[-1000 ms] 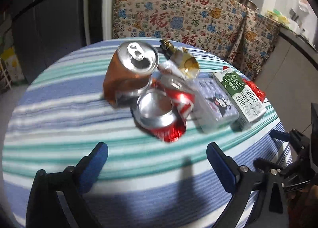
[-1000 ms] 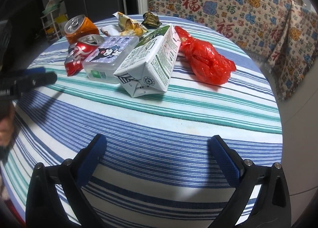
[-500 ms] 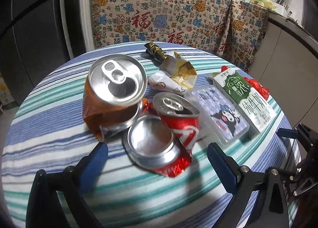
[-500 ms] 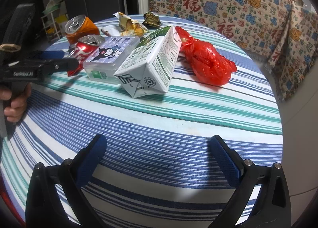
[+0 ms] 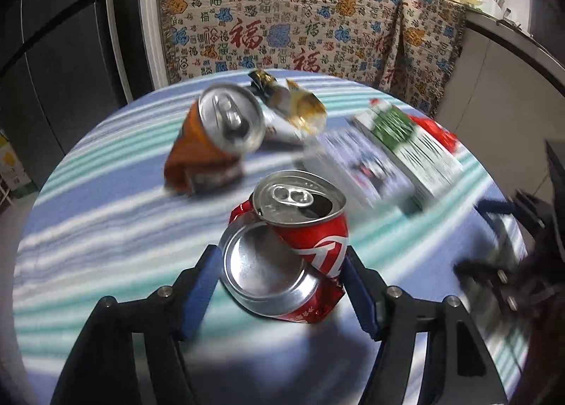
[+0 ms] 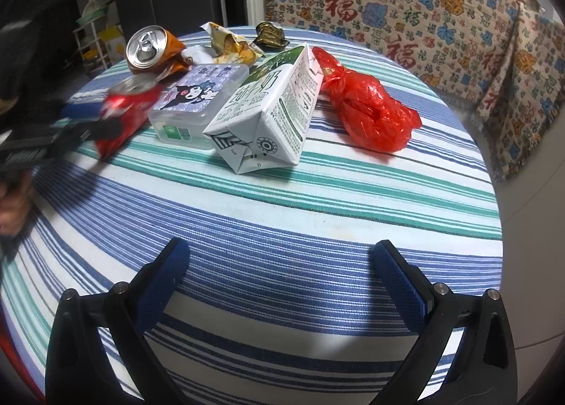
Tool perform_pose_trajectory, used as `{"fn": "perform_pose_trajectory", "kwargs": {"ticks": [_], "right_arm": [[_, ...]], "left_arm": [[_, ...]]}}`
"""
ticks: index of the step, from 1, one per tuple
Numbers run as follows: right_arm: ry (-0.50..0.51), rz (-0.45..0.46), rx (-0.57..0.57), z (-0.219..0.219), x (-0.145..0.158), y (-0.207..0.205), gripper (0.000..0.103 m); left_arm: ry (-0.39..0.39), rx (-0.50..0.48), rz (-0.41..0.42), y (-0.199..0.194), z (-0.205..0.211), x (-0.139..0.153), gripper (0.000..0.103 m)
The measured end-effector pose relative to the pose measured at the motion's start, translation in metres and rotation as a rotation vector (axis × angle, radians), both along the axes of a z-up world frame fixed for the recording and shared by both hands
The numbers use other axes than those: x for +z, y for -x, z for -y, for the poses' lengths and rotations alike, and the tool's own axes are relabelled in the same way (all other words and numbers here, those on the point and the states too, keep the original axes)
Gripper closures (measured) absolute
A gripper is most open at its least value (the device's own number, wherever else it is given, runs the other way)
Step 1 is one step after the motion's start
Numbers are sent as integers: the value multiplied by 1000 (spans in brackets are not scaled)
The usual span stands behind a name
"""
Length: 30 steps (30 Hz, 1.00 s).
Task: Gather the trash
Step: 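Lower the left tool onto the crushed red can and close around it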
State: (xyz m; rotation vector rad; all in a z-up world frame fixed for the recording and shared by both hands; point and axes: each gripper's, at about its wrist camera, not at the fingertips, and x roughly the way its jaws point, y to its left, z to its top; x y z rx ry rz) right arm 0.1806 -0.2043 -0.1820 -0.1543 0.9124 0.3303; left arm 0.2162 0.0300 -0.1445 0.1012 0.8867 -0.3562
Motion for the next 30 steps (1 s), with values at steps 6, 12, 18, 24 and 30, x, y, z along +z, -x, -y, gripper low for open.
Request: {"fn": "perform_pose_trajectory", "kwargs": {"ticks": [6, 12, 18, 24, 30], "right_arm": [[0, 0, -1, 0, 0, 0, 0], [0, 1, -1, 0, -1, 0, 0], [0, 2, 0, 0, -1, 0, 0], [2, 0, 6, -4, 0, -2, 0], [-45, 44, 5, 1, 17, -2, 14]], "left_arm": [[4, -51, -42, 37, 5, 4, 32], [12, -98, -22, 41, 8, 2, 23], [27, -155, -16, 30, 6, 1, 23], [11, -177, 17, 21, 18, -2, 24], [-7, -129, 61, 29, 18, 0, 40]]}}
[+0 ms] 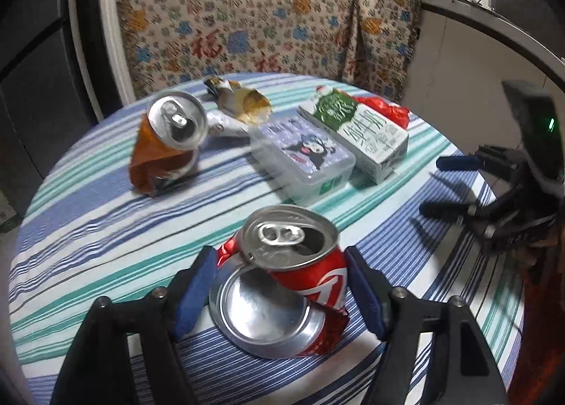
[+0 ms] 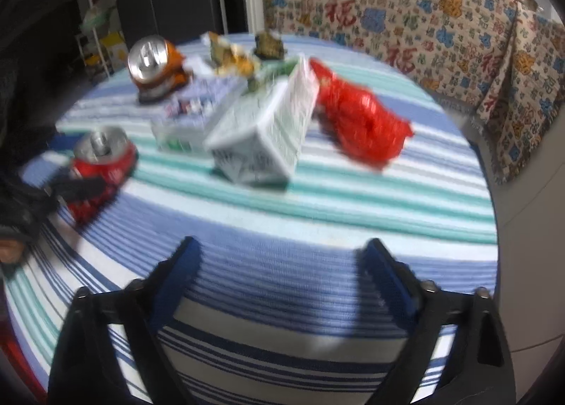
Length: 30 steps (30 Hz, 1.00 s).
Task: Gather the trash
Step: 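Grasp the white milk carton with the right tool while the left tool holds the red can, then carry both items over the blue wastebasket and open both tools to drop them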
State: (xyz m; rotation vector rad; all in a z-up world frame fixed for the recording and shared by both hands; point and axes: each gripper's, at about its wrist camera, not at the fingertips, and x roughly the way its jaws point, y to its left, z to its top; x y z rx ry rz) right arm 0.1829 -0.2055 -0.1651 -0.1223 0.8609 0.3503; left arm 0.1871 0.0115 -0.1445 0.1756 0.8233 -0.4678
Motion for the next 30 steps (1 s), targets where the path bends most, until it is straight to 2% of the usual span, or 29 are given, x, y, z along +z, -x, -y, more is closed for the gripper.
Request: {"fn": "perform_pose_trajectory", "kwargs": {"ticks": [2, 4, 6, 10, 11, 12, 13, 14, 15, 19, 21, 25, 29, 30], "right_arm": [[-34, 53, -1, -1, 14, -3, 15], [-75, 48, 3, -8, 22, -17, 16], [-134, -5, -20, -12, 20, -37, 19], [-297, -99, -124, 3, 5, -65, 20], [-353, -158, -117, 5, -3, -74, 21], [-375, -169, -116, 6, -6, -77, 33], [-389, -148, -112, 8, -2, -77, 54], [-414, -142, -113, 10, 3, -76, 54], [-417, -130, -112, 10, 7, -72, 55], [-307, -51, -33, -3, 30, -49, 55], [-207, -17, -1, -11, 36, -32, 55], [-30, 3, 48, -17, 27, -7, 54], [-69, -44, 102, -7, 17, 8, 52], [-98, -52, 114, -3, 20, 8, 48]], "left_arm": [[-1, 22, 9, 3, 0, 4, 41], [-1, 35, 19, 5, 1, 3, 41], [-23, 50, 33, 6, 5, 2, 42], [2, 59, 44, 13, 8, 3, 42], [5, 57, 46, 14, 9, 3, 42], [4, 57, 48, 15, 10, 3, 42], [5, 58, 51, 16, 11, 4, 43], [12, 61, 57, 16, 10, 5, 47], [27, 57, 49, 16, 9, 6, 65], [65, 80, 8, 13, 3, 3, 66], [70, 86, 10, 14, 3, 4, 66], [83, 95, 11, 21, 3, 6, 66], [83, 93, 9, 24, 6, 6, 66], [84, 91, 8, 22, 7, 6, 66]]}}
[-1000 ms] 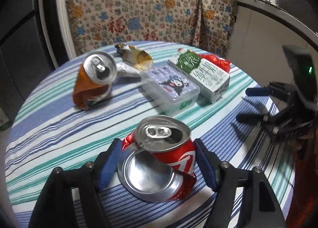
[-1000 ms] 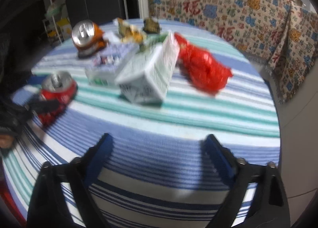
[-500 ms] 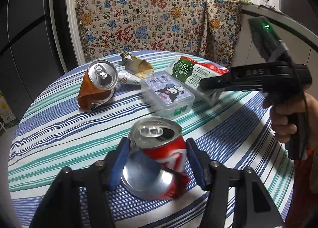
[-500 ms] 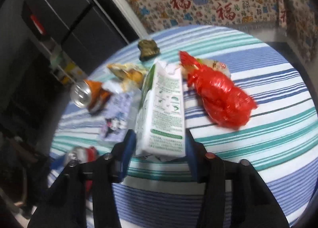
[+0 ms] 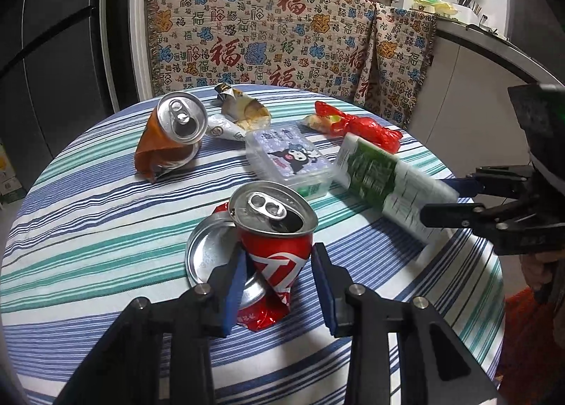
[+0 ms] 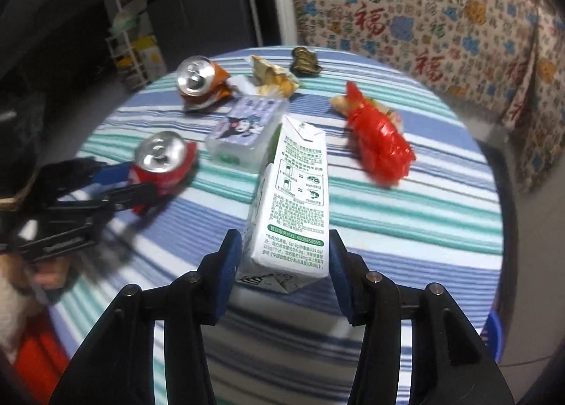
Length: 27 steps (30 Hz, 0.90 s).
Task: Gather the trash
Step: 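Carry both items over the blue wastebasket and open both tools to drop them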
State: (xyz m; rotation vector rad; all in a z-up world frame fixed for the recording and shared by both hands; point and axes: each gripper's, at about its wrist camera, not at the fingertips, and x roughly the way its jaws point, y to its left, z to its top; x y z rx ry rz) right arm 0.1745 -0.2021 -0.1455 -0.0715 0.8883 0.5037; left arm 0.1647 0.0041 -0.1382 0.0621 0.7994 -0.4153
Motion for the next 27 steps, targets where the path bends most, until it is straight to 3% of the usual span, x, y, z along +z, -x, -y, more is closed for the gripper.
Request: {"fn": "perform_pose_trajectory", "kwargs": {"ticks": [1, 4, 12, 13, 15, 18, 27], "right_arm": [[-21, -5, 3, 3, 3, 0, 41], [-84, -5, -24, 14, 11, -4, 32], [-96, -83, -18, -5, 5, -32, 26], [-75, -82, -15, -11, 4, -34, 33], [-25, -91, -28, -18, 1, -34, 63], [24, -47, -34, -22, 11, -25, 64], [-22, -18, -43, 16, 26, 6, 64]], "left_arm": [[-1, -2, -1, 0, 1, 0, 66], [-11, -8, -4, 2, 9, -2, 66], [-22, 14, -8, 2, 16, -3, 66], [-23, 17, -9, 2, 17, -3, 66], [-20, 23, -14, 2, 17, -3, 66], [-9, 18, -14, 4, 19, 2, 66], [28, 3, -29, 16, 34, 11, 66]]}}
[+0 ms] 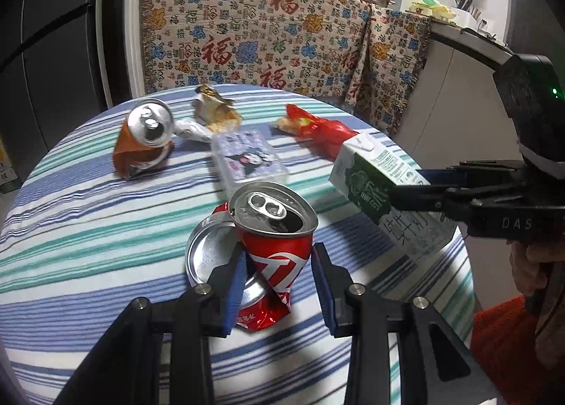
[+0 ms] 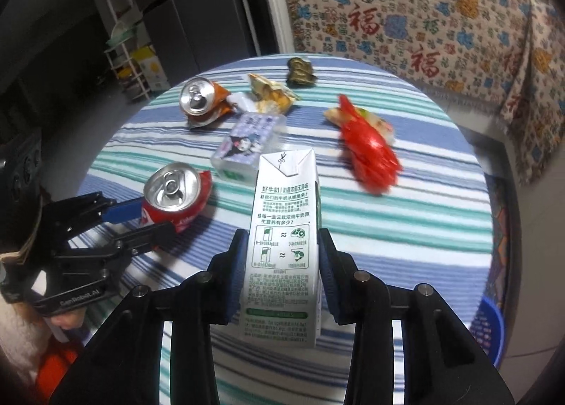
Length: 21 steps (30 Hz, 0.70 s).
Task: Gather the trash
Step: 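Carry both items over the blue wastebasket and open both tools to drop them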
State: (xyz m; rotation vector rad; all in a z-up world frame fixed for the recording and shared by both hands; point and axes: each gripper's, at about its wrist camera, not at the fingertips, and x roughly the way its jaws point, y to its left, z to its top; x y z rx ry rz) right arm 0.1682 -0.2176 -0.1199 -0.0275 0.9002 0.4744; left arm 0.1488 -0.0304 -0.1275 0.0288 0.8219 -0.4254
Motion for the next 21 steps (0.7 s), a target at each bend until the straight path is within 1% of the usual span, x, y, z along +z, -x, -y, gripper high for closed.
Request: {"fn": "perform_pose_trajectory", "kwargs": {"ticks": [4, 9, 14, 21], "right_arm": [[-48, -12, -47, 29, 0, 4, 64], [-103, -5, -126, 75, 6, 15, 64], [-139, 17, -253, 140, 15, 31, 64], [-157, 22, -432, 231, 13, 56, 64]], "left_arm": [[2, -22, -13, 6, 24, 3, 66], [12, -66, -4, 11, 59, 18, 66], [41, -142, 5, 17, 108, 34, 66], [65, -270, 1, 22, 187, 41, 66]]}}
